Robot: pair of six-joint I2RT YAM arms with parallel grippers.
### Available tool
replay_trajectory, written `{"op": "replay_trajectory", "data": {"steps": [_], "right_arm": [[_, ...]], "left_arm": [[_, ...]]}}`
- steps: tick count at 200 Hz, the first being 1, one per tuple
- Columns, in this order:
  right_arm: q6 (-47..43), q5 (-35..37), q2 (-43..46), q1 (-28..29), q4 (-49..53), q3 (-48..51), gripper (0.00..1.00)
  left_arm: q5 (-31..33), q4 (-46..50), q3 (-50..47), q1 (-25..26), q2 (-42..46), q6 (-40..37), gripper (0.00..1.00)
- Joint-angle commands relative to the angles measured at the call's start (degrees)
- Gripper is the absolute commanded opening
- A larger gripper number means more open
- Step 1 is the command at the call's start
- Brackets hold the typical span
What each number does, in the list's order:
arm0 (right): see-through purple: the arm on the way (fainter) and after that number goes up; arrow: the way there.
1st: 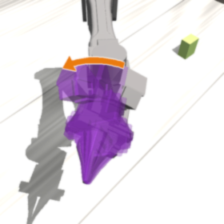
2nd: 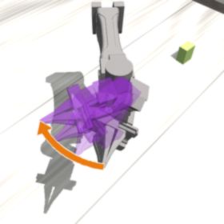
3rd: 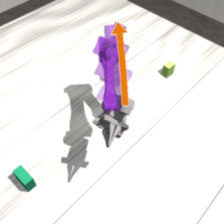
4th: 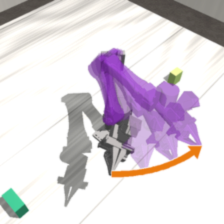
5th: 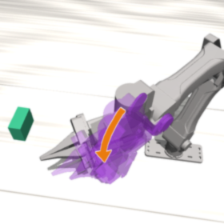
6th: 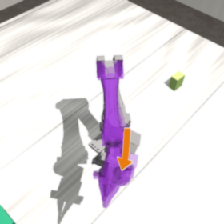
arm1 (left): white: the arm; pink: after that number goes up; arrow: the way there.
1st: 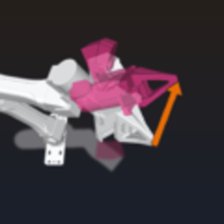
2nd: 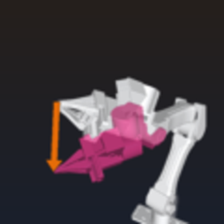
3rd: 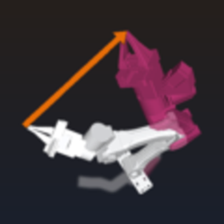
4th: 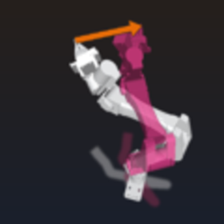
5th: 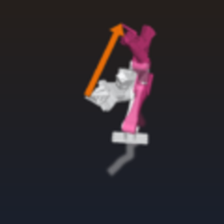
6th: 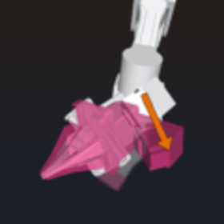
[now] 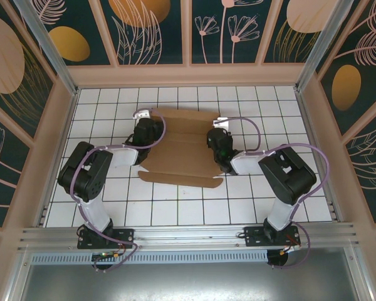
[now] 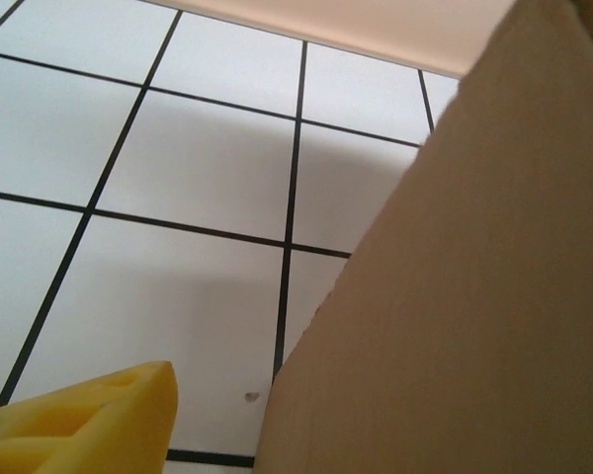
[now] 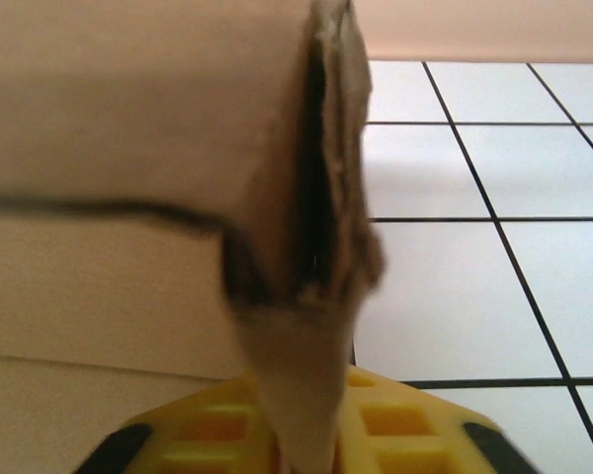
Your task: Fold the paper box
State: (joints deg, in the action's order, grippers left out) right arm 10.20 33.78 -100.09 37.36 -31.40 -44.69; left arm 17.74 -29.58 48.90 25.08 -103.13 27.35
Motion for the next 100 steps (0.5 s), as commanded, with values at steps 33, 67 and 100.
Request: {"op": "replay_trajectory", "data": {"steps": [33, 67, 100], "right_arm": [[1.6, 1.2, 6.3, -0.3, 3.7, -0.6, 0.50], [-0.4, -2.4, 10.1, -0.4, 3.3, 0.1, 0.67], [-1.5, -3.6, 15.5, -0.3, 3.2, 1.9, 0.71]], "left_arm": [[-2.8, 1.0, -1.5, -0.3, 7.1, 3.9, 0.75], [-5.6, 1.7, -3.1, -0.3, 11.4, 6.2, 0.77], [-10.4, 0.8, -7.3, -0.3, 15.4, 12.5, 0.76]]}}
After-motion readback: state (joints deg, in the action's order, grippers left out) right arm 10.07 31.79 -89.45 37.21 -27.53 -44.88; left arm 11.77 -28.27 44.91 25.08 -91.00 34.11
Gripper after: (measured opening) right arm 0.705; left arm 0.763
